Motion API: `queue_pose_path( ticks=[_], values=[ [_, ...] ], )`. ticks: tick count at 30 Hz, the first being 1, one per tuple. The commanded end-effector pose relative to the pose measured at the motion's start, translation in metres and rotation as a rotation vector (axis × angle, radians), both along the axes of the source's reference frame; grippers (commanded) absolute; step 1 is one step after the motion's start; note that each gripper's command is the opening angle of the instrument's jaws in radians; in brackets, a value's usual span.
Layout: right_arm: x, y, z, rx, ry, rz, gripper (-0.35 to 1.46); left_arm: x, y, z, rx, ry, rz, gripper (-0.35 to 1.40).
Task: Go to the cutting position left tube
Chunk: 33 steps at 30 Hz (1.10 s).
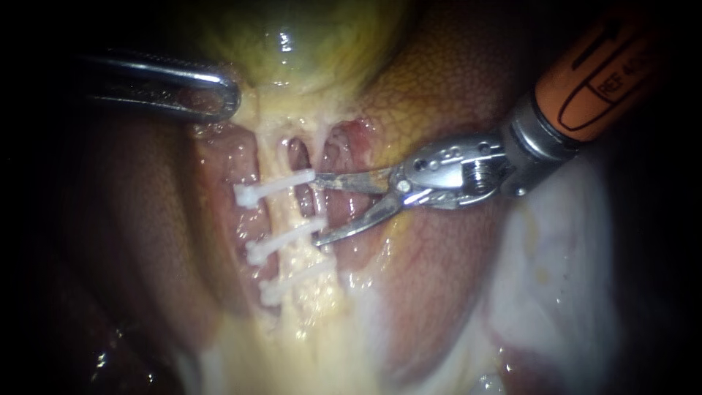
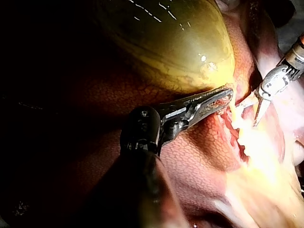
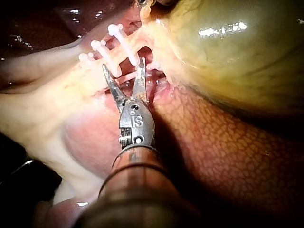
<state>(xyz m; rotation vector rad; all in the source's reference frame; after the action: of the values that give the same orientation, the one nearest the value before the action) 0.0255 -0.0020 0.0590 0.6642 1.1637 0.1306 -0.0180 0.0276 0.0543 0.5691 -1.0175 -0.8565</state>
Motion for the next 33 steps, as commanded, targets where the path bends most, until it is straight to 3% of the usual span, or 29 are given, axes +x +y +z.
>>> queue_pose_path(
  ticks=[1, 19, 33],
  values=[
    [0.0001, 0.0000, 0.0000, 0.005, 0.004, -0.003, 1.34, 0.0000, 0.0000, 0.0000, 0.000, 0.000, 0.000, -0.35],
    [0.0028, 0.0005, 0.0002, 0.147, 0.133, -0.032, 1.31, 0.0000, -0.0001, 0.0000, -0.001, 0.000, 0.000, -0.35],
    [0.0045, -0.0006, -0.0009, 0.229, 0.242, -0.062, 1.28, 0.0001, -0.0001, 0.0002, -0.001, 0.000, 0.000, -0.35]
  ],
)
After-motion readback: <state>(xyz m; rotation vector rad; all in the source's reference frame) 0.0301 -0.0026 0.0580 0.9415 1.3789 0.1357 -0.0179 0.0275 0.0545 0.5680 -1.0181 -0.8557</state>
